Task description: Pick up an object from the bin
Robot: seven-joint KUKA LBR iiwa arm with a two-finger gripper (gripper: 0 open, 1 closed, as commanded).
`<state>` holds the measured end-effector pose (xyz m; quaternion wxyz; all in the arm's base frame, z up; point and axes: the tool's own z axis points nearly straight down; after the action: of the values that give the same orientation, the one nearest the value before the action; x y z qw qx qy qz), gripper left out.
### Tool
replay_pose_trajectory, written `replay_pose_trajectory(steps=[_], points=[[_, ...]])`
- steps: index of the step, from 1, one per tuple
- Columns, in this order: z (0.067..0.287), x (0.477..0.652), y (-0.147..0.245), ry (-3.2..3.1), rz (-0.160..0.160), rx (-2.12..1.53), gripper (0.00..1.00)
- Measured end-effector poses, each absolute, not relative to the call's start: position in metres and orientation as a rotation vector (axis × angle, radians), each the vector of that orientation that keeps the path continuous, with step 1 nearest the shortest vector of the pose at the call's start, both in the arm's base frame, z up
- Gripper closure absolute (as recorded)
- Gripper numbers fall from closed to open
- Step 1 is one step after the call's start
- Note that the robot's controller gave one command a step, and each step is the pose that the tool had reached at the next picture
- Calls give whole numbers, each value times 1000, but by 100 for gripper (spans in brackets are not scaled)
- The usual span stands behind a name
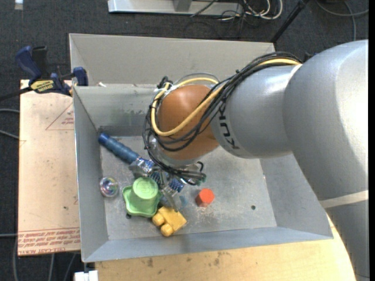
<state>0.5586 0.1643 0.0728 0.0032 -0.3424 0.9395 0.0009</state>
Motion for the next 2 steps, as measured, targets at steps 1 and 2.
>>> replay_pose_trajectory(steps=[1, 2], points=[[77, 561, 165, 2940, 5, -1067, 100], [157, 554, 183, 2974, 4, -977, 100]])
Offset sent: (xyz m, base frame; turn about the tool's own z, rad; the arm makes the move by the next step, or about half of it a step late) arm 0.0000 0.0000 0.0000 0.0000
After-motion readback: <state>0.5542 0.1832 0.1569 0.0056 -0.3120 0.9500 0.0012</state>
